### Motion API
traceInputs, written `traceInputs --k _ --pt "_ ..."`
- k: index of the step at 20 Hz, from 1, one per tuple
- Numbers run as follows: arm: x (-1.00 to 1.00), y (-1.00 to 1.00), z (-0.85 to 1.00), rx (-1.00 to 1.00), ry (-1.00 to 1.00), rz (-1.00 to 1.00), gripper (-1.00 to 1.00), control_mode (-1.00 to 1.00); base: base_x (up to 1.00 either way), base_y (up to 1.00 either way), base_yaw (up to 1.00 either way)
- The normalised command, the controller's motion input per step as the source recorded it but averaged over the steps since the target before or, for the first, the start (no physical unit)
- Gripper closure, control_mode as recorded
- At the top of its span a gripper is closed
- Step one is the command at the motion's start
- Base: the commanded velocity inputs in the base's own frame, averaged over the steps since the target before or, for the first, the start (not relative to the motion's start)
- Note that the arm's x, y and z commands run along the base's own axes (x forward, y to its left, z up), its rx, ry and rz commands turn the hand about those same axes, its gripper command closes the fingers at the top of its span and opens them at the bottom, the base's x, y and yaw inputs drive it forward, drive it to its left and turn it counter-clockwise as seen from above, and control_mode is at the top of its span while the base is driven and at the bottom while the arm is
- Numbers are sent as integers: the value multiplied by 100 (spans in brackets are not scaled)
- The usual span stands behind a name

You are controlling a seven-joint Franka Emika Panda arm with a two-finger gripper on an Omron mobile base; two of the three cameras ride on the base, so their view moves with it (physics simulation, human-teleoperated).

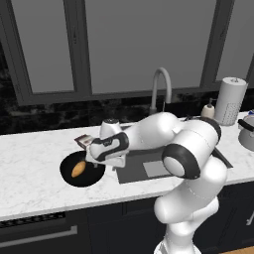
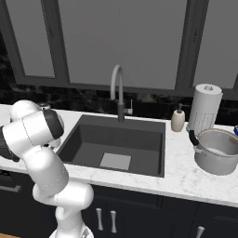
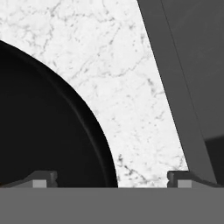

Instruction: Pick the potato from the sink and place it in the bowl. Then pick the bowl and place it in the microwave. Then close the microwave door and press the start button.

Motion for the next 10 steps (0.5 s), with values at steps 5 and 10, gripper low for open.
traceInputs --k 5,10 --pt "3 9 -23 -1 0 0 100 -100 0 0 0" --pt "0 3 -4 0 0 0 100 -100 0 0 0"
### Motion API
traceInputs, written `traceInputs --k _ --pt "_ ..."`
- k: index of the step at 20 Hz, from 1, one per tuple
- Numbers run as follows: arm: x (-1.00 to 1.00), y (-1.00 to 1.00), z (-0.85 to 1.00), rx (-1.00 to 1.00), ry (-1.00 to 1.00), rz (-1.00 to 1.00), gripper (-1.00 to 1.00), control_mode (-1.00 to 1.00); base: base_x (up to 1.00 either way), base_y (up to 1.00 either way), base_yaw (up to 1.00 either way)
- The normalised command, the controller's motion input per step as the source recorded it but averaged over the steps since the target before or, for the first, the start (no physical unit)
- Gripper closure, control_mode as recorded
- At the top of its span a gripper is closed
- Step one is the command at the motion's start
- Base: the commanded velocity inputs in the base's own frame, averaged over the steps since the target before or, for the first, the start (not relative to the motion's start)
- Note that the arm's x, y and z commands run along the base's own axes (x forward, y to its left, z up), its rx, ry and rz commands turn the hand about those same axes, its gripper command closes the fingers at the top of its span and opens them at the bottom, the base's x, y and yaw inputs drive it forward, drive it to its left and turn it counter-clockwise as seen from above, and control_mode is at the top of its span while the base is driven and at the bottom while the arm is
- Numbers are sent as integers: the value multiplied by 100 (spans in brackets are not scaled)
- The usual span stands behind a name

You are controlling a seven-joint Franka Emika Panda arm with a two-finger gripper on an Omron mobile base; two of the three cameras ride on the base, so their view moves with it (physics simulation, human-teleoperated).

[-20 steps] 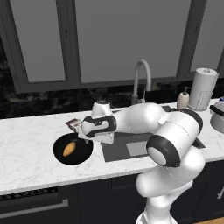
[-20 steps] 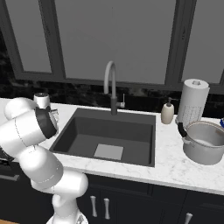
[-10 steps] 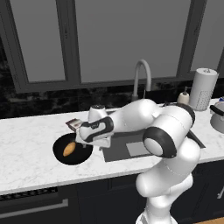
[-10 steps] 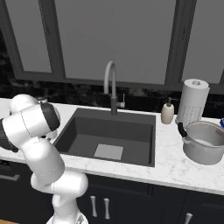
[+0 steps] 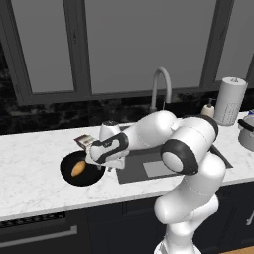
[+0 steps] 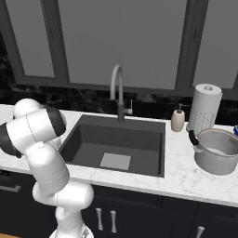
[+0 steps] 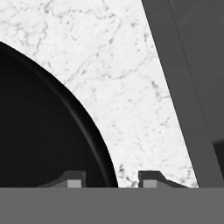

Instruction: Pick the potato from the sink and place it in the bowl. Then pick the bowl and place it in the microwave. Then close the microwave door and press the start button.

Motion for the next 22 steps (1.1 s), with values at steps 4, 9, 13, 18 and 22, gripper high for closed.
traceInputs --k 4,9,13,18,22 --pt "0 6 -1 0 0 0 100 -100 0 0 0" --pt "-26 2 4 0 -2 -4 100 -100 0 0 0" --pt "-58 0 43 0 -18 -27 100 -100 0 0 0" --pt "-49 -12 63 3 -12 -36 100 -100 0 0 0" --pt "-36 -30 84 10 0 -39 100 -100 0 0 0"
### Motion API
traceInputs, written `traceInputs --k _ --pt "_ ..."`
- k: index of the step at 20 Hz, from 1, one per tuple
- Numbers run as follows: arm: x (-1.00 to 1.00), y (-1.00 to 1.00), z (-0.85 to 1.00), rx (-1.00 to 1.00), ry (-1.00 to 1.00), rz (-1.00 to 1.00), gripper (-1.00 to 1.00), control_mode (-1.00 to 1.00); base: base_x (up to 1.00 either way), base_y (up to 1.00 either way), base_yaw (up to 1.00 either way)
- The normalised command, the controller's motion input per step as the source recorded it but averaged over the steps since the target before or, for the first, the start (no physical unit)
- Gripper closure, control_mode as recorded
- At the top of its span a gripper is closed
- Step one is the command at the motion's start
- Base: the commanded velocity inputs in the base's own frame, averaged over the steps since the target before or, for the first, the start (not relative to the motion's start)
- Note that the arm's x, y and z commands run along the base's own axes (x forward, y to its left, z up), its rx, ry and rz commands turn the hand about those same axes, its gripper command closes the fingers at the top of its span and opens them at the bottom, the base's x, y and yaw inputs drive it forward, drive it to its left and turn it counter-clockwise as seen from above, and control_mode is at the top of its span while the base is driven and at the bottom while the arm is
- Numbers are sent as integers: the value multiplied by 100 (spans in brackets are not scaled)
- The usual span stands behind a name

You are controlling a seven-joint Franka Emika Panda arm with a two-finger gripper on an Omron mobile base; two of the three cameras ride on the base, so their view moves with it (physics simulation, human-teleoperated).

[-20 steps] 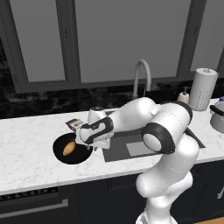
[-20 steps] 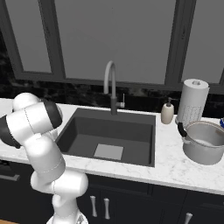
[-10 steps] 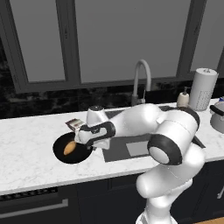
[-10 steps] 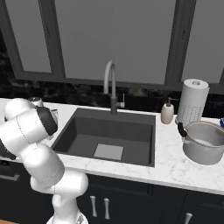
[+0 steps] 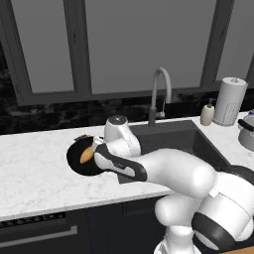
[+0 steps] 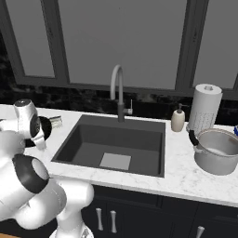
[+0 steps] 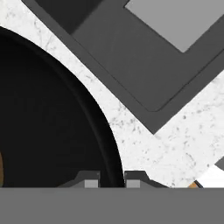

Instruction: Pick the potato from the sink and place it in the bowl. Then pick the bowl and place it in the microwave. Then close the microwave door and press the start button.

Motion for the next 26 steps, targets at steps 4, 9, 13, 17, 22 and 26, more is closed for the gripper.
traceInputs --k 4,9,13,17,22,26 --pt "-35 -63 93 5 5 -38 100 -100 0 0 0" --pt "-42 -77 78 7 16 -39 100 -100 0 0 0" --pt "-50 -78 74 7 15 -36 100 -100 0 0 0" --pt "-51 -73 76 3 10 -37 100 -100 0 0 0" --pt "-42 -59 33 0 -4 -25 100 -100 0 0 0" --pt "-53 -56 31 1 -18 -13 100 -100 0 0 0"
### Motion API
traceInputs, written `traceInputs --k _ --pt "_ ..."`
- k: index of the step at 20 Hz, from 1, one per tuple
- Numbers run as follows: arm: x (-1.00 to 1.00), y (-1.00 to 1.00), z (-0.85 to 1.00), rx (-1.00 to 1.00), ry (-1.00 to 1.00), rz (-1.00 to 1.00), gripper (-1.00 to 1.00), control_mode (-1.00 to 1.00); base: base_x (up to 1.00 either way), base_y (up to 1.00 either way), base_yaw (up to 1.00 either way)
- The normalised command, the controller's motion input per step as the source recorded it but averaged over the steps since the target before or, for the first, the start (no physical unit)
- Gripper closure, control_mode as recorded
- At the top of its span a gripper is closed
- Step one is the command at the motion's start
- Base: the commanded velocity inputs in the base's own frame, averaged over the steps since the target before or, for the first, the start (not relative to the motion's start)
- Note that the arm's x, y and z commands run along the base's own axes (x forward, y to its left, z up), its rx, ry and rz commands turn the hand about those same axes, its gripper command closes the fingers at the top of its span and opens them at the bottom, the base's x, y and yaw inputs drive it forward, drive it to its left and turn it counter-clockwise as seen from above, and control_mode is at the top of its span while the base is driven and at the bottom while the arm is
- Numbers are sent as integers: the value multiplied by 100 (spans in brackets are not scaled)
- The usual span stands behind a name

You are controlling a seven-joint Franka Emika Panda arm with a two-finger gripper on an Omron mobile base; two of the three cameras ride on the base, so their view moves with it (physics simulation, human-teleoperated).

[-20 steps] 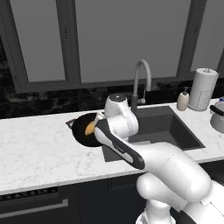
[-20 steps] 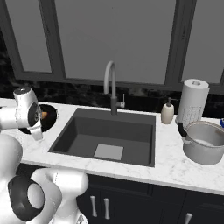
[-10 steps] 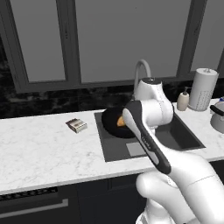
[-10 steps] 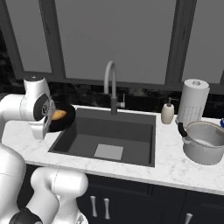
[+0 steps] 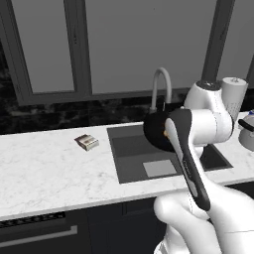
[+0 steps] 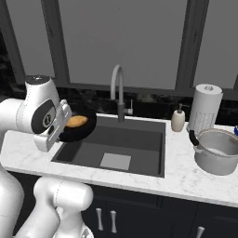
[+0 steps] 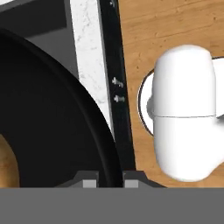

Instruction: Pick the potato from the sink and place it in the bowl. Then pick the bowl and place it in the microwave. Then close the microwave door and press the start button.

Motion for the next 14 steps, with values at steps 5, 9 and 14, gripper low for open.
traceInputs --k 5,9,14 --pt "-41 -41 48 0 0 -5 100 -100 0 0 0" --pt "-50 -37 46 0 8 0 100 -100 0 0 0" --pt "-56 -19 42 0 4 0 100 -100 0 0 0"
